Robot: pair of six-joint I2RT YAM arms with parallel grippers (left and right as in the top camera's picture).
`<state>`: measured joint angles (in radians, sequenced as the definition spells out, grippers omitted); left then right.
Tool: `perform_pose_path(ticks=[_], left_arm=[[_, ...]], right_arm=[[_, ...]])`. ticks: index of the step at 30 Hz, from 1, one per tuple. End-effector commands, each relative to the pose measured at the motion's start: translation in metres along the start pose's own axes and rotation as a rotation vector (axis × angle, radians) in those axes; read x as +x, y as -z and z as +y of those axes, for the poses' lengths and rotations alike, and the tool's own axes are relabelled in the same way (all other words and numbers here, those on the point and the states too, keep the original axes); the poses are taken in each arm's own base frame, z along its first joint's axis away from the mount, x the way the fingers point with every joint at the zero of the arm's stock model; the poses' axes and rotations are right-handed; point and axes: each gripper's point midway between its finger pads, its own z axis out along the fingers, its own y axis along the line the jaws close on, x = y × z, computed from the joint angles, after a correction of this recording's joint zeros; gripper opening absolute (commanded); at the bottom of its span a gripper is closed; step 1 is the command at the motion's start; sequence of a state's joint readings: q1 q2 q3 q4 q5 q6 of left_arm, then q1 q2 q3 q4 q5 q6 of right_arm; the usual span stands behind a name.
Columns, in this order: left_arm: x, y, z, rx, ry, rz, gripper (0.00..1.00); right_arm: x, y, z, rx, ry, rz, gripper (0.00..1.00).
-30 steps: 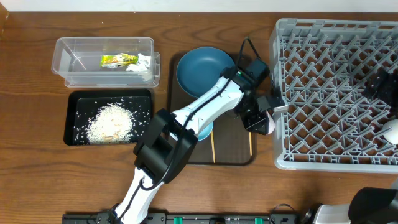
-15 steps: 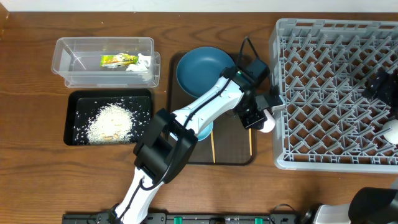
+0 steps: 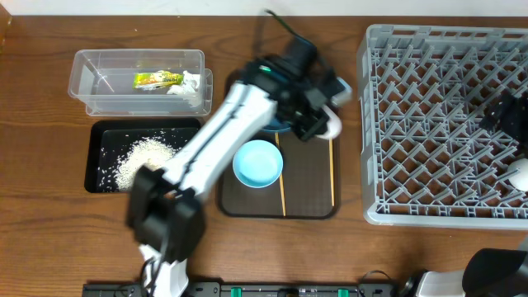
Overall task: Sort waste into correct bins and load items into the dishwasher rack
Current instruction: 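Lift the pink cup with the left gripper and bring it to center, then pass the pink cup from the left gripper to the right gripper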
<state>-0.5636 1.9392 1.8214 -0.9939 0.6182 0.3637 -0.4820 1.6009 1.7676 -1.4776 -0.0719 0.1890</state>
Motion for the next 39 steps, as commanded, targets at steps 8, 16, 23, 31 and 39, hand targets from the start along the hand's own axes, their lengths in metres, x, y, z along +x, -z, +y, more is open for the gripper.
perform_pose_path(ticks=[8,16,23,31,39], left_arm=[[0.027,0.11,0.018,-0.066,0.498,-0.107,0.06],[0.065,0.146,0.057,-0.113,0.776,-0.118,0.06],[0.085,0.156,0.063,-0.119,0.87,-0.09,0.06],[0.109,0.161,0.059,-0.168,0.929,-0.014,0.06],[0.122,0.196,0.03,-0.282,0.885,-0.046,0.06]], right_arm=[[0.004,0.029,0.105,-0.565,0.376,-0.064,0.99],[0.035,0.033,0.151,-0.625,0.522,-0.012,0.99],[0.056,0.032,0.177,-0.622,0.626,0.01,0.99],[0.073,0.034,0.196,-0.641,0.7,0.028,0.99],[0.079,0.03,0.199,-0.6,0.734,0.032,0.99]])
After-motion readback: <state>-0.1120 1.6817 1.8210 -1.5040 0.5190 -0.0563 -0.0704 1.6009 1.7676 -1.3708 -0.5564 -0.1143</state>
